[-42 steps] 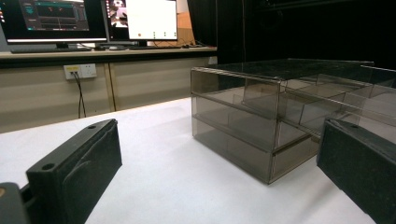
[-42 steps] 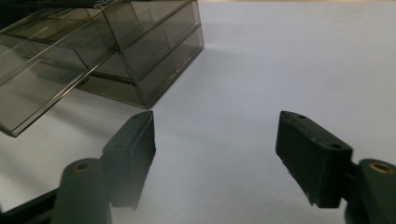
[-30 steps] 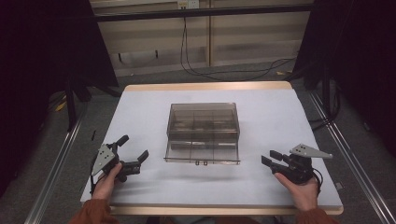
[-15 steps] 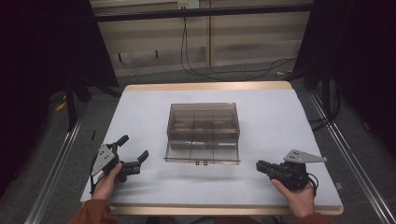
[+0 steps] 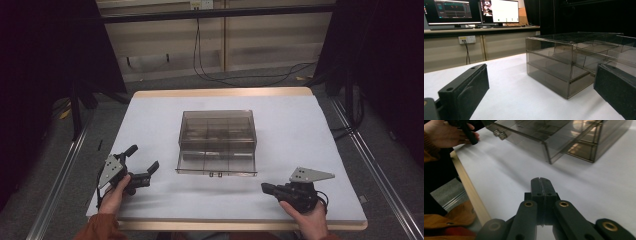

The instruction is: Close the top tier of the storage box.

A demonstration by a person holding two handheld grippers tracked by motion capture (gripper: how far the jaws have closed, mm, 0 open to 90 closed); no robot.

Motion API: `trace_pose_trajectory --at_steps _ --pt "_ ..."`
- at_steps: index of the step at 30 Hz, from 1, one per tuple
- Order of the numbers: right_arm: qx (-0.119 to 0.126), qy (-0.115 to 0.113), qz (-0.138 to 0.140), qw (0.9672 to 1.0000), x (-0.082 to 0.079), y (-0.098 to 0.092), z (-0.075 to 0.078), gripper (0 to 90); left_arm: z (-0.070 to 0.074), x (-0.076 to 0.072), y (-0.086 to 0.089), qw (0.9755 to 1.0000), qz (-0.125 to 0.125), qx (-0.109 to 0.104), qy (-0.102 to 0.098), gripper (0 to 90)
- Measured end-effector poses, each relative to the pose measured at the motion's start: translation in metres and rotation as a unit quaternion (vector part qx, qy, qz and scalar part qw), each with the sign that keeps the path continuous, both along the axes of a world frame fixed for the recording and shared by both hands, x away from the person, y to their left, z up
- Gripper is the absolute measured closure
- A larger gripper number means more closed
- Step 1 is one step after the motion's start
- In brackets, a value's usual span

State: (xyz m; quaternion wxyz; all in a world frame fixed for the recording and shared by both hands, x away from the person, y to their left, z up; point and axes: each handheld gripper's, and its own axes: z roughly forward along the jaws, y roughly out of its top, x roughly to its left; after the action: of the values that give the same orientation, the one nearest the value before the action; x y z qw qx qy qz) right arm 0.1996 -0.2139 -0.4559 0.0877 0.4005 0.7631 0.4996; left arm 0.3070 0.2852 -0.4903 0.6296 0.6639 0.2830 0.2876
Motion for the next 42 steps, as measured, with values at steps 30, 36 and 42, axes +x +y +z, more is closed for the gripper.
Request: trace_pose_trajectory --at_steps 30,36,42 --pt "-0.026 -0.015 0.097 0.9948 0.005 0.052 0.001 90.0 0.0 0.0 0.0 1.0 0.0 0.0 -0.001 0.0" --pt "-0.03 -0.021 0.107 0.9935 0.007 0.061 0.003 90.0 0.0 0.0 0.0 1.0 0.0 0.0 -0.001 0.0" --pt "-0.027 -0.02 0.112 0.9932 0.012 0.068 0.003 90.0 0.0 0.0 0.0 1.0 0.0 0.0 -0.001 0.0"
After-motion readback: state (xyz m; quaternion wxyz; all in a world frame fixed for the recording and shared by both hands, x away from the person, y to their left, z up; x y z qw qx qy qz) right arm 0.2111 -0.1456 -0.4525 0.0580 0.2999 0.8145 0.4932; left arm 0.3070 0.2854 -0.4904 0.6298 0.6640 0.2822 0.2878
